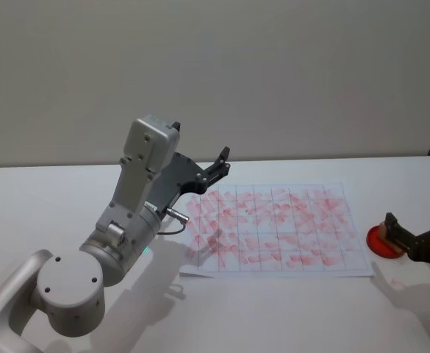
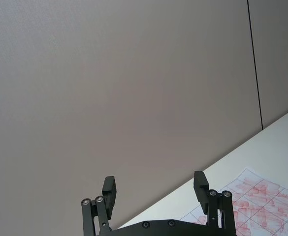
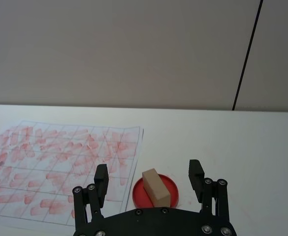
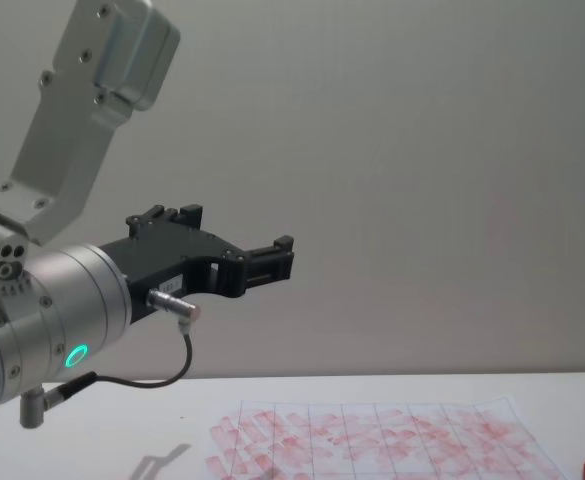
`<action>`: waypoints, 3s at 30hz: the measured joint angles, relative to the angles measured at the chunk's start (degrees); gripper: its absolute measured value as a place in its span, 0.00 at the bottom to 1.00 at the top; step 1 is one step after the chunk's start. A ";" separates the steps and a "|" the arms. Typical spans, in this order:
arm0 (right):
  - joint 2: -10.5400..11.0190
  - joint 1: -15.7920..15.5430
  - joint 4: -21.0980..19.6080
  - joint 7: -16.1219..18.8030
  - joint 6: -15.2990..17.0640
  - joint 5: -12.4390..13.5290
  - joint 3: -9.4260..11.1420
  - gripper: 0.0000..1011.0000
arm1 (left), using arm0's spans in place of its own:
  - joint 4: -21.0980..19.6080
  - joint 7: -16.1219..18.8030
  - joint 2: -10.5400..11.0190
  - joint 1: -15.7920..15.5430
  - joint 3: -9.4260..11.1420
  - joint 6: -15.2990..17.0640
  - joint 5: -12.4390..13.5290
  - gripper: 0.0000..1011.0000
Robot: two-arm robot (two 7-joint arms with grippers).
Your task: Use the one hand to pick up the stamp and affix it onto the A4 paper.
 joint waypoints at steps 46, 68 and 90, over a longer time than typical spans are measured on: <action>-3.57 14.80 19.32 15.21 9.42 -3.46 -1.40 0.75 | 0.00 0.00 0.00 0.00 0.00 0.00 0.00 0.99; -3.80 15.67 20.39 16.10 9.85 -3.99 -1.61 0.22 | 0.00 0.00 0.00 0.00 0.00 0.00 0.00 0.99; -4.54 21.21 22.68 25.29 5.78 -10.33 -2.85 0.22 | 0.00 0.00 0.00 0.00 0.00 0.00 0.00 0.99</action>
